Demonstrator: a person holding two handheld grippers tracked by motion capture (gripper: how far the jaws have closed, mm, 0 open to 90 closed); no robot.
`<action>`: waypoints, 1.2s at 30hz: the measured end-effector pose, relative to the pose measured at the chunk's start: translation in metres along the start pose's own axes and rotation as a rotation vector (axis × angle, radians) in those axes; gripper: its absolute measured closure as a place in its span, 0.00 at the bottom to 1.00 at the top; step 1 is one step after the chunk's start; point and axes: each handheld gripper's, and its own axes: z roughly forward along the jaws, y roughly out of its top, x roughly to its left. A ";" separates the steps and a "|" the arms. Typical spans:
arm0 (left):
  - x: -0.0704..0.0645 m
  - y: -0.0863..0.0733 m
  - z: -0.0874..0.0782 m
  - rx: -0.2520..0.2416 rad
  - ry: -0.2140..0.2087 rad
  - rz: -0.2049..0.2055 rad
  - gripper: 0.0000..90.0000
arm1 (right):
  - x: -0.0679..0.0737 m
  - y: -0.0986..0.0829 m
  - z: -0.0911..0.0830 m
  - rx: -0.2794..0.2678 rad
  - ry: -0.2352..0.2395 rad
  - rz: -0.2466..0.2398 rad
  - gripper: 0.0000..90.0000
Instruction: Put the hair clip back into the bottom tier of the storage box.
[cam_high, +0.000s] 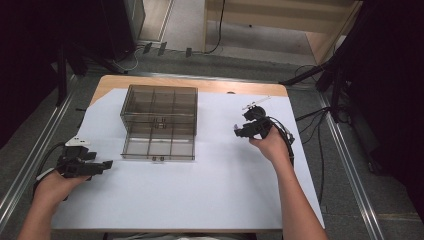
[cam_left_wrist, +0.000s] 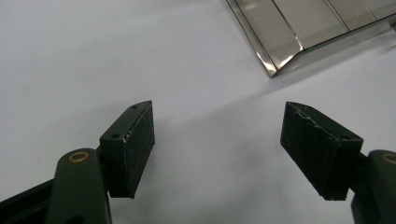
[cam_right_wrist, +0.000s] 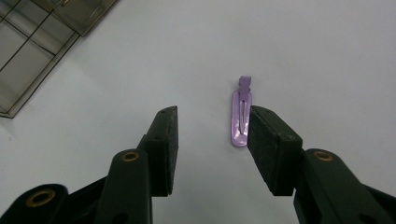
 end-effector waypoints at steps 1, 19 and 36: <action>0.000 -0.001 0.000 0.001 0.001 -0.004 0.30 | -0.001 0.001 0.000 0.004 0.005 -0.008 0.63; 0.002 -0.010 -0.007 0.002 0.037 0.000 0.30 | -0.014 0.010 0.020 0.082 -0.052 -0.028 0.72; 0.004 -0.015 -0.014 -0.023 0.039 -0.025 0.30 | -0.021 0.018 0.032 0.149 -0.054 -0.008 0.76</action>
